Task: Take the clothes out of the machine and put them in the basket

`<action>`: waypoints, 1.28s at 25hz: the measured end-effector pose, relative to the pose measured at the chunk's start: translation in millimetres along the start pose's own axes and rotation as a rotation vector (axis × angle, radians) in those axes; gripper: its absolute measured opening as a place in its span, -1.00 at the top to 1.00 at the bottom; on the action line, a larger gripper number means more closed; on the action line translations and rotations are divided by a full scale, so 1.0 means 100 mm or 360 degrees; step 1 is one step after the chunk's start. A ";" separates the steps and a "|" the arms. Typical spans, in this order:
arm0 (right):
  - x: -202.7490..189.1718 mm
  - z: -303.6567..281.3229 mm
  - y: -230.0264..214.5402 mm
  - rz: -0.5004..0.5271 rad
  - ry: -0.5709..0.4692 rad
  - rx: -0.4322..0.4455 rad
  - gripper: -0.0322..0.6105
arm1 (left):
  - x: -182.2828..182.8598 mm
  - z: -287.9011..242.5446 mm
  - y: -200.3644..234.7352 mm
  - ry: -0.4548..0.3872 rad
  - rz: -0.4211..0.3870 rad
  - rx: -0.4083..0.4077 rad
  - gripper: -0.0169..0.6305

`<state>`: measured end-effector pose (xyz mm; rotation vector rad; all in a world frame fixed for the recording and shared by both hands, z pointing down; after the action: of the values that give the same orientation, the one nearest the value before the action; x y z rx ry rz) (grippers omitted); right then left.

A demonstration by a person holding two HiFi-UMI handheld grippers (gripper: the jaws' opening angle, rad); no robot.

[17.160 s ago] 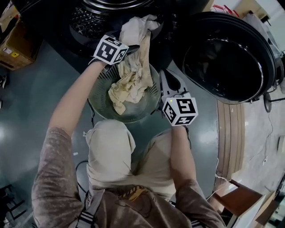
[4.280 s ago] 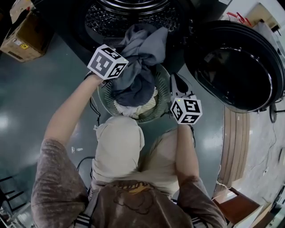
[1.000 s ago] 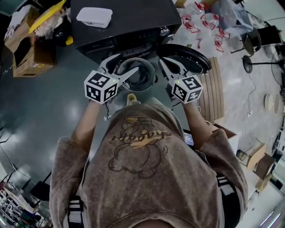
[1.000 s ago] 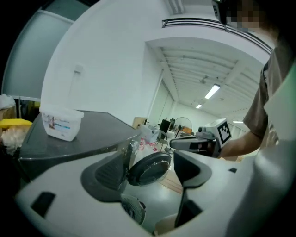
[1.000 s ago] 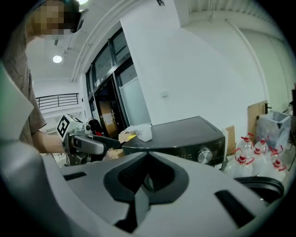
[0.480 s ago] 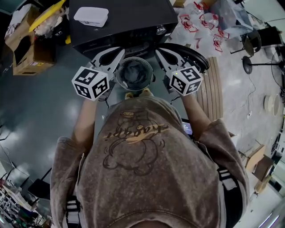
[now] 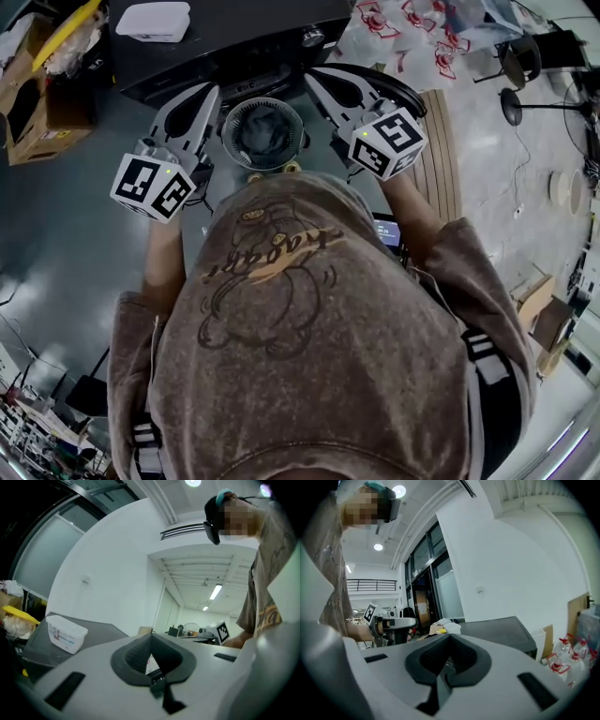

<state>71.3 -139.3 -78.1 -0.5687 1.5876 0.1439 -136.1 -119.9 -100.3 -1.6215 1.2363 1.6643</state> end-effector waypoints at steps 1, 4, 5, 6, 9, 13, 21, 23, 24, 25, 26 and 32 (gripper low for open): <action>0.02 0.01 0.02 0.0020 -0.0011 0.0015 0.90 | 0.01 0.02 0.00 -0.0022 -0.0001 0.0018 0.92; 0.02 0.02 0.05 0.0050 -0.0022 0.0001 0.90 | -0.06 0.03 0.01 -0.0037 -0.0031 0.0061 0.92; 0.00 0.01 0.05 0.0060 -0.0021 -0.0010 0.90 | -0.10 0.03 0.01 -0.0032 -0.0047 0.0071 0.92; -0.01 0.01 0.05 0.0071 -0.0018 -0.0017 0.90 | -0.14 0.02 0.02 -0.0024 -0.0061 0.0079 0.92; -0.10 -0.03 -0.01 0.0092 -0.0004 -0.0016 0.90 | -0.27 -0.04 0.05 0.0009 -0.0098 0.0093 0.92; -0.28 -0.05 -0.07 0.0089 0.0046 -0.0002 0.90 | -0.46 -0.09 0.08 0.0050 -0.0112 0.0090 0.92; -0.38 -0.06 -0.03 0.0060 0.0081 0.0003 0.90 | -0.56 -0.13 0.11 0.0096 -0.0085 0.0124 0.92; -0.39 -0.10 0.00 0.0068 0.0084 0.0006 0.91 | -0.57 -0.13 0.11 0.0104 -0.0096 0.0130 0.92; -0.39 -0.12 0.02 0.0073 0.0086 0.0007 0.91 | -0.58 -0.13 0.11 0.0106 -0.0100 0.0136 0.92; -0.40 -0.13 0.03 0.0076 0.0087 0.0006 0.91 | -0.58 -0.13 0.11 0.0108 -0.0103 0.0143 0.92; -0.40 -0.15 0.04 0.0075 0.0084 0.0004 0.91 | -0.58 -0.13 0.12 0.0109 -0.0106 0.0151 0.92; -0.36 -0.16 0.03 0.0049 0.0057 -0.0025 0.91 | -0.59 -0.15 0.13 0.0140 -0.0125 0.0180 0.92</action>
<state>55.5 -134.1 -42.1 -0.5618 1.6319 0.1700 -129.9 -124.3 -38.7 -1.6677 1.2688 1.4628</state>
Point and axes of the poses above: the fingertips, and each gripper's own axes: z backward along the fingers, y to its left, x out of its top, the point moved 5 cm from there along z, backward along the fingers, and after that the axes turned 15 degrees about x, right-handed, at the moved point
